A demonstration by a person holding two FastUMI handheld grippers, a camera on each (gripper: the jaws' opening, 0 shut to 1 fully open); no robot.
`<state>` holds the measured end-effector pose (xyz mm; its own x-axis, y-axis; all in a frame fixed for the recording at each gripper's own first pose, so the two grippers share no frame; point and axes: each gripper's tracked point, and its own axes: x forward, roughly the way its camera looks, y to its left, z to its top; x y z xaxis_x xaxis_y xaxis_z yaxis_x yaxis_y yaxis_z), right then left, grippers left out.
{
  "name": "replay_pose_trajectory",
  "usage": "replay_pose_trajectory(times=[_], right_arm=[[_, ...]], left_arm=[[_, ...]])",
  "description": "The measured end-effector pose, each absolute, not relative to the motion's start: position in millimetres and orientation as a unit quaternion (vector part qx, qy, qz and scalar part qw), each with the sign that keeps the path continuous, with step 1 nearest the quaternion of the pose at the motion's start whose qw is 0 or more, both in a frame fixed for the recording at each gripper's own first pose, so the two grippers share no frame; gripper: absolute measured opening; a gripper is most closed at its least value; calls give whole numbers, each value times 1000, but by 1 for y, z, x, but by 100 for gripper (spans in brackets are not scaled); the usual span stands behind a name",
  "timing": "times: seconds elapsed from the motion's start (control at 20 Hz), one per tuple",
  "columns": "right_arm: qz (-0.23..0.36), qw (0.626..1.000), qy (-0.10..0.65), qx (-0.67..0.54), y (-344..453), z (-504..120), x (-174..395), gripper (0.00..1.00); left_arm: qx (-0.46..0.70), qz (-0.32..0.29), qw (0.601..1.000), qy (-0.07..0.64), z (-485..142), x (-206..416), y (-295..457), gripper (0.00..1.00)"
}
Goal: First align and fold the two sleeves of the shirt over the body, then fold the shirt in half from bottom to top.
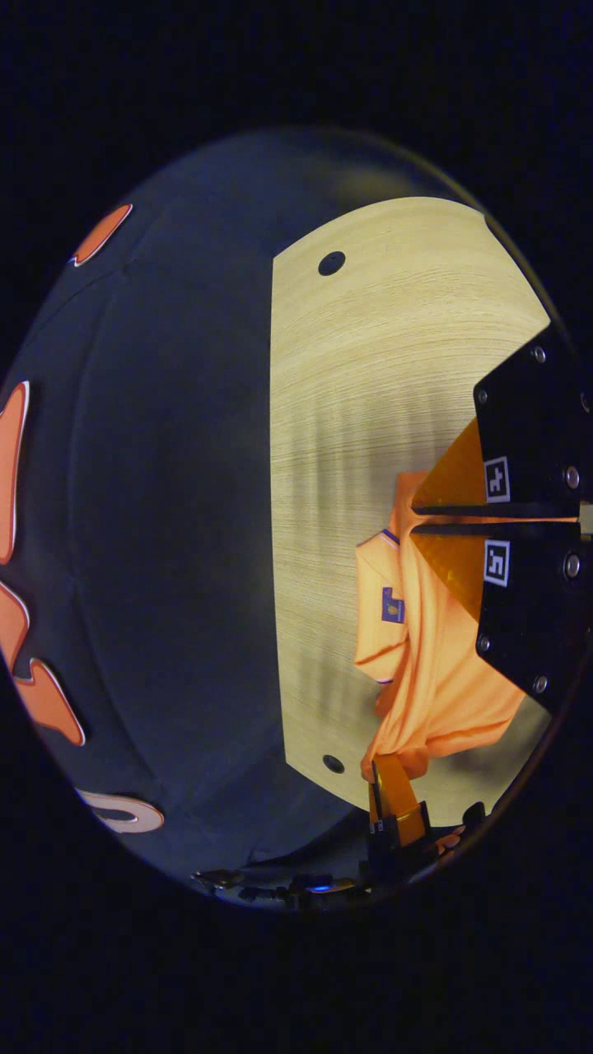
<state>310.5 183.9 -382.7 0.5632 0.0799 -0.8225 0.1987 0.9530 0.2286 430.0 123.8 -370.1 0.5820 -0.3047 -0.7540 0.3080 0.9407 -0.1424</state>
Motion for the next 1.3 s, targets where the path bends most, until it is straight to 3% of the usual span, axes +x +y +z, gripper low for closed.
replay_pose_trajectory(times=[0.05,0.1,0.15,0.2,0.25,0.3,0.35,0.4,0.5,0.6,1.3], right_arm=[[-40,869,463,167,185,-386,318,2],[-43,866,466,178,184,-388,321,11],[-48,865,464,183,180,-387,322,12],[-54,868,460,179,174,-386,322,24],[-57,873,454,172,170,-384,322,35],[-55,879,445,164,167,-379,322,54],[-53,884,438,153,166,-370,321,56],[-50,891,429,143,164,-361,321,73],[-52,906,402,126,158,-341,317,88],[-52,919,376,109,153,-316,310,93],[-48,972,226,52,140,-165,208,96]], left_arm=[[9,-165,891,423,-372,436,126,8],[14,-160,890,426,-375,439,128,12],[19,-154,890,429,-374,438,131,13],[21,-148,895,421,-371,443,133,19],[18,-147,901,408,-361,445,134,45],[14,-145,907,394,-356,449,136,71],[15,-151,909,388,-349,449,137,97],[22,-146,912,384,-342,449,141,99],[23,-137,921,364,-325,446,146,100],[13,-131,931,341,-303,439,151,100],[-4,-109,977,183,-125,296,161,99]])
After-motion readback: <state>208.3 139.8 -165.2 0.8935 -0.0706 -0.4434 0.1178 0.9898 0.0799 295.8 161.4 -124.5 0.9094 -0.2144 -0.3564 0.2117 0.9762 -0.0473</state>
